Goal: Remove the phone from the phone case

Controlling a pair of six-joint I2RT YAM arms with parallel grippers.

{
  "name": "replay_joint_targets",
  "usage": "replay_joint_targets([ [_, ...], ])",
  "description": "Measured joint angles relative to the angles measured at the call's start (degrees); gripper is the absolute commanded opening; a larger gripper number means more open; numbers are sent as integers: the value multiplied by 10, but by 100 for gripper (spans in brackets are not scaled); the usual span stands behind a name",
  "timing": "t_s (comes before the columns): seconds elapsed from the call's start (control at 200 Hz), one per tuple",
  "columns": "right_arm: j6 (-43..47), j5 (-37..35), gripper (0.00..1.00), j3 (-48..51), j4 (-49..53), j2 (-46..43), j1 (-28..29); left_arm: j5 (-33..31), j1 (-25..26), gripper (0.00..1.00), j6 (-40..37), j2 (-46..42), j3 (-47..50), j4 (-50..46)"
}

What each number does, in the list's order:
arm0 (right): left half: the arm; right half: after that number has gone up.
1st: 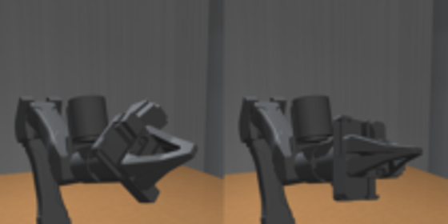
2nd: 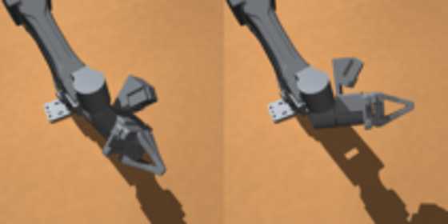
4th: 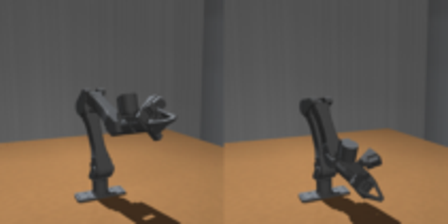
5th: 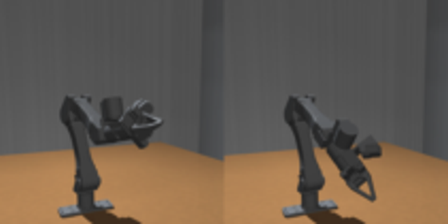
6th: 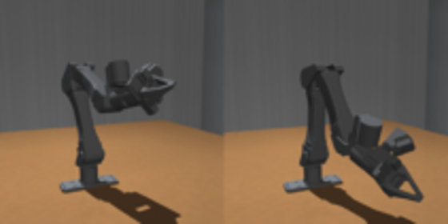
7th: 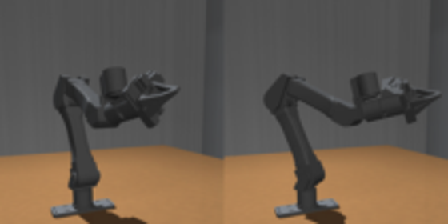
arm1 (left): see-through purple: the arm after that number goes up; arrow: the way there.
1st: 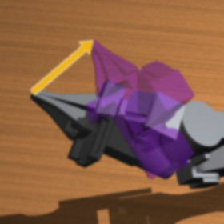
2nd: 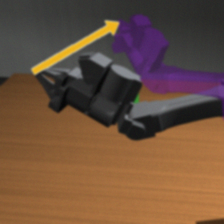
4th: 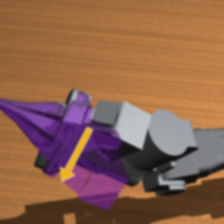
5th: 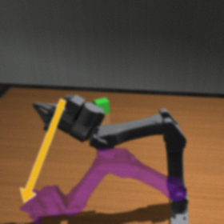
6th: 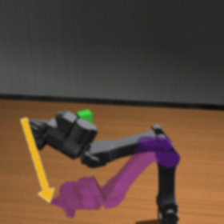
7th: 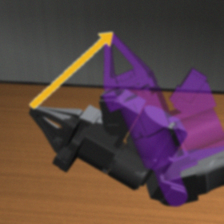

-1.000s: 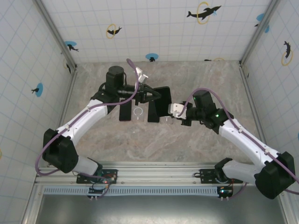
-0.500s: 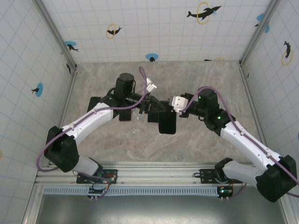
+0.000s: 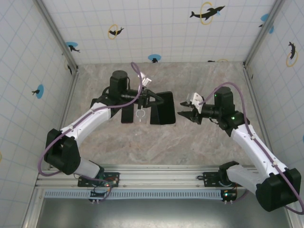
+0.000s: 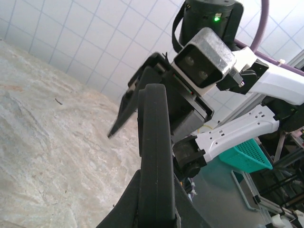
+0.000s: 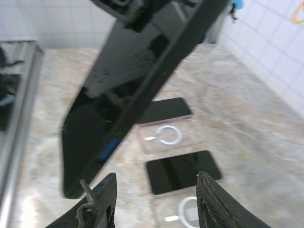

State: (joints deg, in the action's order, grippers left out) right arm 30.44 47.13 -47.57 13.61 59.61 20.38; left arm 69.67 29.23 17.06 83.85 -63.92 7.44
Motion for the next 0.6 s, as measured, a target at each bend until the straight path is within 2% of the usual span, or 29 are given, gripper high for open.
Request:
replay_joint_targets([
  [0.185,-20,75,44,16,19,8,-1,13,0,0,17,0,-4,21],
  [0.596,-3,105,27,16,45,40,26,26,-1,0,30,0,-4,37],
])
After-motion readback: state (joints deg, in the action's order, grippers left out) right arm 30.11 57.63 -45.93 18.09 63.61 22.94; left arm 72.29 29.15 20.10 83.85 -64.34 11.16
